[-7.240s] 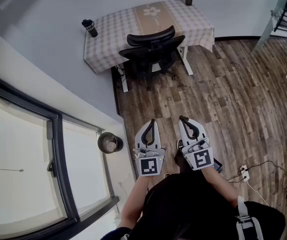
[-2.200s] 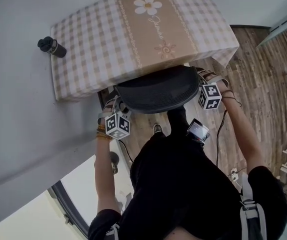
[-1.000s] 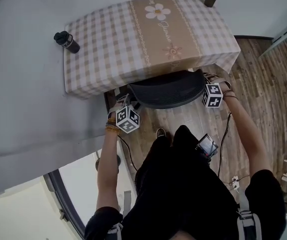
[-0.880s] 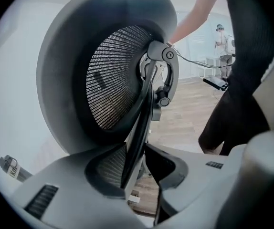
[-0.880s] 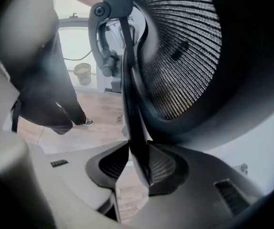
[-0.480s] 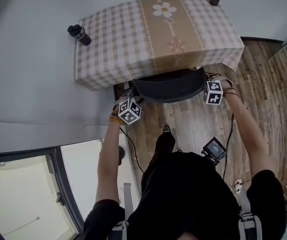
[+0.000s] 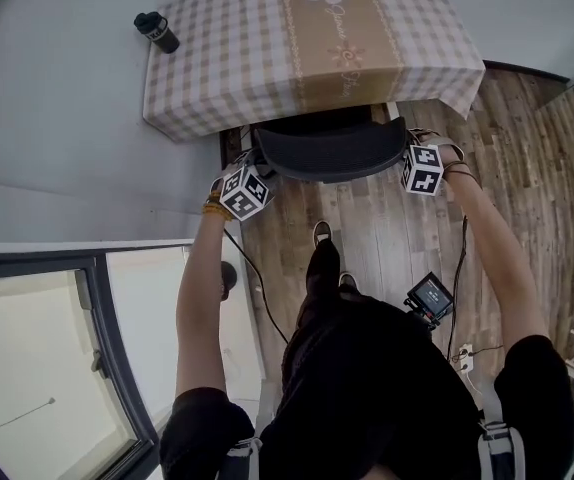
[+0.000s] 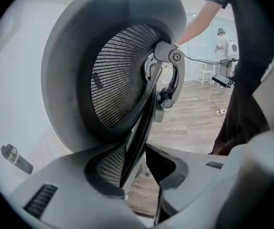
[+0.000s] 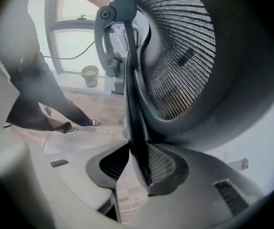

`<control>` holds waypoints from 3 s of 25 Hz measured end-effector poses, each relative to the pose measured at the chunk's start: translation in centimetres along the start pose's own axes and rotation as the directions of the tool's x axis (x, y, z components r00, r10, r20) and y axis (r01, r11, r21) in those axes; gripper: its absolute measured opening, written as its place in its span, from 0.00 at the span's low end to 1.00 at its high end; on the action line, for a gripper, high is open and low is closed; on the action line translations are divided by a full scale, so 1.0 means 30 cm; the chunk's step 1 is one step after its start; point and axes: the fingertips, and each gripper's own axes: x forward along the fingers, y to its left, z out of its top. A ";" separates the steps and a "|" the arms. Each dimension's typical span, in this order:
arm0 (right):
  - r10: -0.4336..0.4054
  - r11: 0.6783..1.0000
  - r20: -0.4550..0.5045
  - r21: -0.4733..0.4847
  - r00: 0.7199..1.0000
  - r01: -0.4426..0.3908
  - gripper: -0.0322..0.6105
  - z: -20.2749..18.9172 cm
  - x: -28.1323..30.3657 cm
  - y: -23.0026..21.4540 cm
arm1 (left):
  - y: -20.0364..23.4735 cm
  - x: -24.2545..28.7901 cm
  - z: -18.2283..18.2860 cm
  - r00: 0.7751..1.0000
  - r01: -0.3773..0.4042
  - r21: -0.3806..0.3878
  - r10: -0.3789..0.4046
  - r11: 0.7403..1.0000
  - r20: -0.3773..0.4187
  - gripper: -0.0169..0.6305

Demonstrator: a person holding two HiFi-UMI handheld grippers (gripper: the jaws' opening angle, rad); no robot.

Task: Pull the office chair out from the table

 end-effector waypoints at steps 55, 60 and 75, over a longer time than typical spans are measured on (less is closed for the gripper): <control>-0.005 1.000 -0.031 0.008 0.999 0.005 0.24 -0.125 -0.309 0.580 | -0.655 -0.195 0.087 0.999 -0.017 -0.091 0.014 0.996 -0.036 0.25; -0.007 1.000 -0.046 0.017 0.999 0.007 0.24 -0.122 -0.339 0.652 | -0.722 -0.237 0.077 0.999 -0.015 -0.094 0.012 0.995 -0.038 0.25; -0.039 0.999 -0.058 0.006 0.998 0.039 0.24 -0.131 -0.439 0.853 | -0.944 -0.343 0.069 0.999 -0.021 -0.095 0.018 0.995 -0.032 0.25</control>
